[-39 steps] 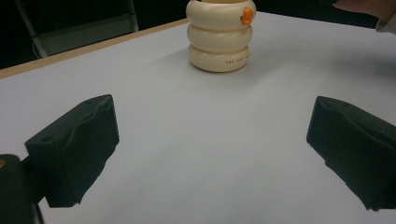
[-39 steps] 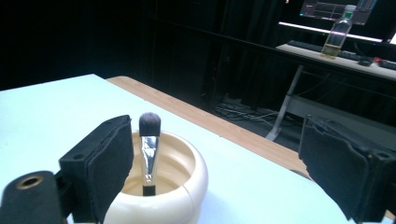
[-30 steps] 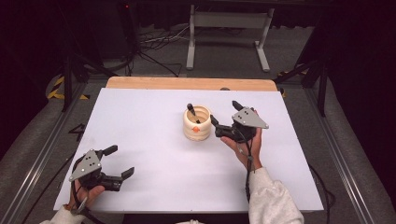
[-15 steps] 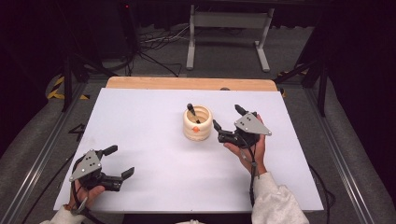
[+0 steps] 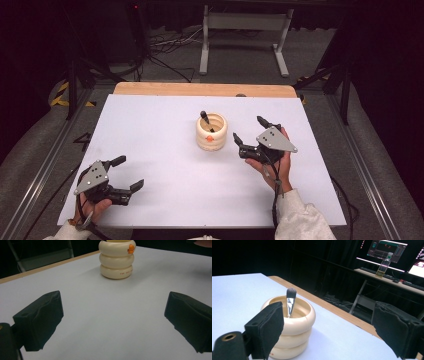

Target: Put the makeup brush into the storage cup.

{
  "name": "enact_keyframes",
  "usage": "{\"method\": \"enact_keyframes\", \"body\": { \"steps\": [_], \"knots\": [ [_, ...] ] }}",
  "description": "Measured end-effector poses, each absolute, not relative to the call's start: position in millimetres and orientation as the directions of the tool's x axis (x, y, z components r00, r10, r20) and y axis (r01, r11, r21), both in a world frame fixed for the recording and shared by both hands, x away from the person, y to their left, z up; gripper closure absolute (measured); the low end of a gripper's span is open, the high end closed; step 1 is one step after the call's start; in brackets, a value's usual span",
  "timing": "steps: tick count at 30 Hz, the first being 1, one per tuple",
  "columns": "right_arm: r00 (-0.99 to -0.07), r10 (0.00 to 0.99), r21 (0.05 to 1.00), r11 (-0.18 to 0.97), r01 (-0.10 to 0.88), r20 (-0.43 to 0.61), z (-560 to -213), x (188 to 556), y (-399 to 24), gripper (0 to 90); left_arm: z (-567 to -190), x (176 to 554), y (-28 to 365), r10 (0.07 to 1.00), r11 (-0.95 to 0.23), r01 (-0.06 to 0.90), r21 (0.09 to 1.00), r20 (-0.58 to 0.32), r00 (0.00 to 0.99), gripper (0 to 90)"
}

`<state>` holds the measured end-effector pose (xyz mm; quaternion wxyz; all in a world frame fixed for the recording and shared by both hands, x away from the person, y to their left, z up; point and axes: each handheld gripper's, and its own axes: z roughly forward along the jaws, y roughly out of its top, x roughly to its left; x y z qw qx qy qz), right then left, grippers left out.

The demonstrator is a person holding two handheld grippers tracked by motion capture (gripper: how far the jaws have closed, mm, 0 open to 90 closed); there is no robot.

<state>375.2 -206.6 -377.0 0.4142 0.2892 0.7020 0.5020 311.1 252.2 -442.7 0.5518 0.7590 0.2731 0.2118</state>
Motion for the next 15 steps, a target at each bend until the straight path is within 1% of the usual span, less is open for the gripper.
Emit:
{"method": "enact_keyframes", "body": {
  "steps": [15],
  "knots": [
    [-0.488, 0.805, 0.929, 0.37, -0.033, -0.338, -377.9, 358.5, -215.8, 11.7, -442.9, 311.6, 251.6, 0.645, -0.25, 0.177, 0.952, 0.028, 0.763, 2.9]
  ]
}}
